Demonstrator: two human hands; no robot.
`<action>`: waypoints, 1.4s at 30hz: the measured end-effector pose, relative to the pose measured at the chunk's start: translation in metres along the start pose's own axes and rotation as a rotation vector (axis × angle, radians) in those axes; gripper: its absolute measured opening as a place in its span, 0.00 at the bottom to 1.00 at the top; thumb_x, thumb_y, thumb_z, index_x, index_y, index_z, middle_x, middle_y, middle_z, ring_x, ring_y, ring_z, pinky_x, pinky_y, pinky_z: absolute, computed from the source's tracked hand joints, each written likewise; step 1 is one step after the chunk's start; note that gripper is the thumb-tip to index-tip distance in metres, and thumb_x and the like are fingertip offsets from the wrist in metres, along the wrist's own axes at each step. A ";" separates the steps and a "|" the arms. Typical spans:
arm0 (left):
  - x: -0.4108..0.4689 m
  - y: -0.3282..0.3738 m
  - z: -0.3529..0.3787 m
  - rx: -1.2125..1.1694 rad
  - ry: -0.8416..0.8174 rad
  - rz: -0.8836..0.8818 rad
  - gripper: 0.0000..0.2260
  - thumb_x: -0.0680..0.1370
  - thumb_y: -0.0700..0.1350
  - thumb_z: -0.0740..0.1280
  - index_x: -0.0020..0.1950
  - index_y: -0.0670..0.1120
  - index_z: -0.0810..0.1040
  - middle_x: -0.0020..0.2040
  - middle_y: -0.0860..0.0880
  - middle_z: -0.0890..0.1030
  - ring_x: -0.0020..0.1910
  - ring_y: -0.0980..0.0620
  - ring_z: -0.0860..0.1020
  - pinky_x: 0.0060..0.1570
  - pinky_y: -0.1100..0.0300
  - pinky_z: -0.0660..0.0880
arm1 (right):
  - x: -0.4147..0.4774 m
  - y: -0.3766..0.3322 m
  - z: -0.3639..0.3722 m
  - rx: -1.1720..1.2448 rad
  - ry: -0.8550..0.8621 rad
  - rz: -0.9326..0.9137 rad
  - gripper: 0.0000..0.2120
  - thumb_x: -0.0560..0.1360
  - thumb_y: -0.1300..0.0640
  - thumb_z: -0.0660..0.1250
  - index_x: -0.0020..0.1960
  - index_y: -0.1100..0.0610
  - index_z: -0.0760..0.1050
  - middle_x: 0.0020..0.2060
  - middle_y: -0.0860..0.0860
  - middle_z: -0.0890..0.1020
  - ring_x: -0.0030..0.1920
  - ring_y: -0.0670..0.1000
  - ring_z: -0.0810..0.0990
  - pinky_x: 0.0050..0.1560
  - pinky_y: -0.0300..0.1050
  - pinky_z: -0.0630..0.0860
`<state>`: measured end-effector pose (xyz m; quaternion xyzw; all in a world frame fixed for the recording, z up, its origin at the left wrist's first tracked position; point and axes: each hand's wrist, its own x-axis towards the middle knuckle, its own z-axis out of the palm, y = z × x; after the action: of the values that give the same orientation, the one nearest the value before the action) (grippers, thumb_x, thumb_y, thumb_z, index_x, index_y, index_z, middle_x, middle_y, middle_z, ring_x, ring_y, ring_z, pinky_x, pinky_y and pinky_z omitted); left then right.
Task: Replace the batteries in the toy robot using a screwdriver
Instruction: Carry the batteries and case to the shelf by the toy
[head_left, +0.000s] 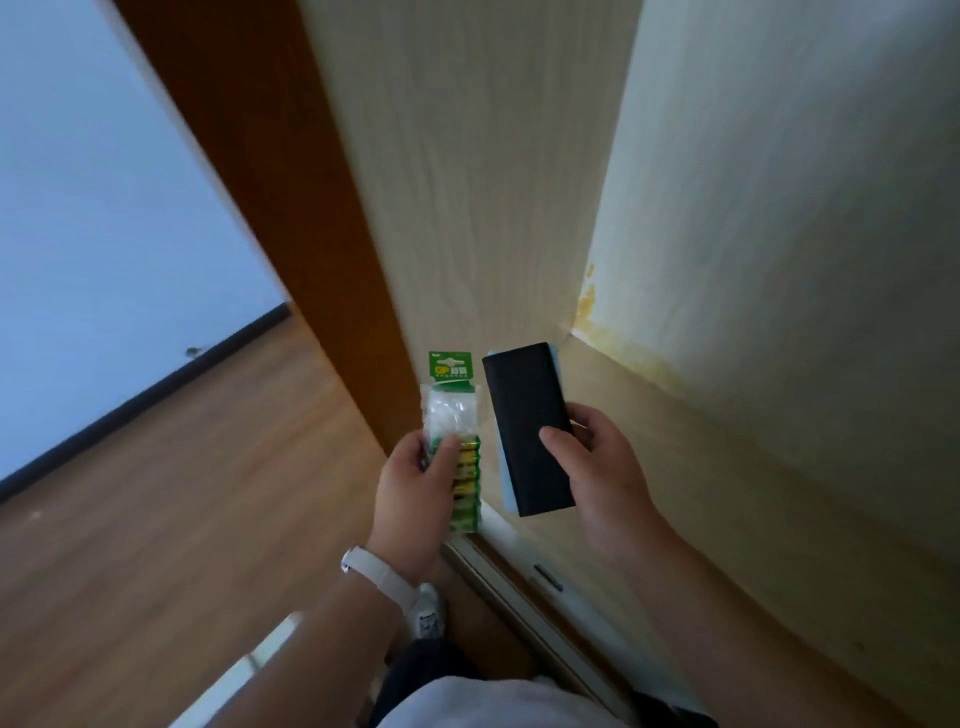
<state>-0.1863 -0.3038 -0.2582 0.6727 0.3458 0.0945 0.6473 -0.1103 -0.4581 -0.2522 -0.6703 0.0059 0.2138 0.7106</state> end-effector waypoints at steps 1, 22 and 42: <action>-0.005 -0.005 -0.011 -0.018 0.039 -0.019 0.05 0.81 0.49 0.66 0.53 0.49 0.79 0.43 0.46 0.85 0.41 0.47 0.85 0.43 0.47 0.83 | -0.003 0.004 0.008 -0.001 -0.043 0.008 0.13 0.78 0.60 0.67 0.62 0.55 0.73 0.46 0.48 0.85 0.47 0.50 0.84 0.43 0.46 0.79; 0.017 -0.047 -0.258 -0.425 0.672 -0.101 0.07 0.81 0.48 0.67 0.50 0.45 0.79 0.40 0.45 0.83 0.38 0.44 0.82 0.44 0.36 0.82 | 0.019 0.031 0.292 -0.225 -0.677 0.046 0.12 0.77 0.59 0.69 0.59 0.53 0.74 0.49 0.51 0.85 0.50 0.53 0.84 0.50 0.50 0.81; 0.012 -0.042 -0.452 -0.556 1.164 0.009 0.04 0.81 0.45 0.68 0.50 0.45 0.79 0.39 0.47 0.83 0.37 0.48 0.81 0.42 0.44 0.81 | 0.013 0.027 0.552 -0.316 -1.084 0.015 0.13 0.76 0.58 0.69 0.59 0.53 0.74 0.47 0.49 0.85 0.50 0.53 0.84 0.56 0.58 0.79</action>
<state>-0.4517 0.0642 -0.2361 0.3198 0.6002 0.5329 0.5035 -0.2606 0.0732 -0.2261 -0.5629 -0.3871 0.5309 0.5014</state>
